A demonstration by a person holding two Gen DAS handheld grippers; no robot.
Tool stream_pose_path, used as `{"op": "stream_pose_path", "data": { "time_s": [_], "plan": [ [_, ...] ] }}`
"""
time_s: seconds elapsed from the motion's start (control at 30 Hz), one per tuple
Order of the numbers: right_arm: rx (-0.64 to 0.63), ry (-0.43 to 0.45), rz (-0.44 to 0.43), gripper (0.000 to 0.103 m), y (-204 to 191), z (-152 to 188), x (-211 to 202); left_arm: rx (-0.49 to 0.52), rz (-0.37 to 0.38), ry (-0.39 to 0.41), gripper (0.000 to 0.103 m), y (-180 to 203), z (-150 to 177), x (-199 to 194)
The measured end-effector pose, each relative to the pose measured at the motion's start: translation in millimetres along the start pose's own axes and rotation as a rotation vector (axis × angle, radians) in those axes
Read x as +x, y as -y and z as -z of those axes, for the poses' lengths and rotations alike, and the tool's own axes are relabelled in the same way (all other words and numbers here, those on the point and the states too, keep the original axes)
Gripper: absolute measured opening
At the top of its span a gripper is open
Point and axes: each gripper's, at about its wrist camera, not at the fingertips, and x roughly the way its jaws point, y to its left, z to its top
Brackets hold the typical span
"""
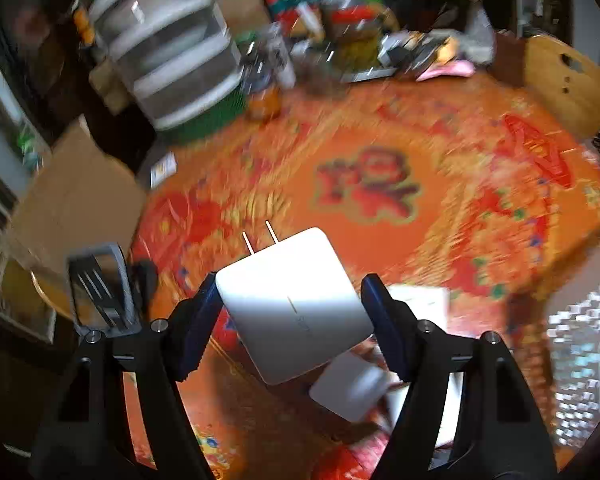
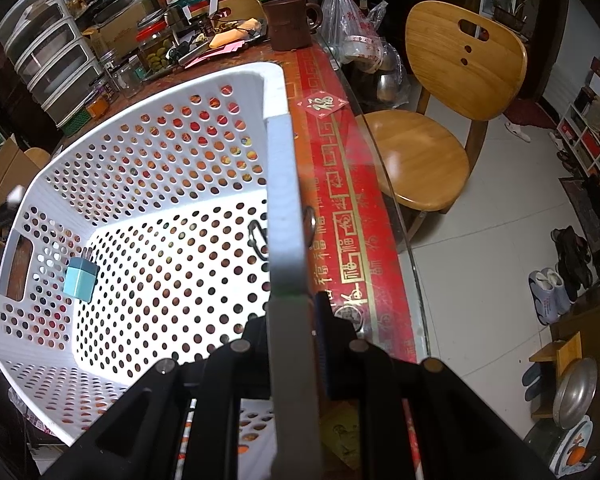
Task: Organize rigid objects
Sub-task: 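Grasp a white square charger with the left tool, then lower the white charger into the basket and open the left tool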
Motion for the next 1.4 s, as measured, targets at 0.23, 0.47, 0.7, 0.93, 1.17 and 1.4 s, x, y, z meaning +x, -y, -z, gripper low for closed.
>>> {"op": "stream_pose_path", "data": {
  "time_s": [0.23,0.47,0.7,0.93,1.17,1.4],
  "plan": [
    [-0.005,-0.001,0.003,0.014,-1,0,0,0.279,0.024,0.182,0.068,67,-30,-103],
    [0.000,0.001,0.000,0.014,0,0,0,0.450,0.153,0.232,0.068,160,-28,-156],
    [-0.003,-0.001,0.006,0.014,1,0,0,0.562,0.205,0.216,0.069,238,-20,-163],
    [-0.002,-0.001,0.002,0.014,0,0,0,0.642,0.233,0.142,0.069,289,-8,-142],
    [-0.003,-0.001,-0.002,0.014,0,0,0,0.703,0.249,0.093,0.069,319,1,-119],
    [-0.004,-0.001,-0.002,0.014,-1,1,-1,0.739,0.251,0.040,0.069,334,8,-99]
  ]
}}
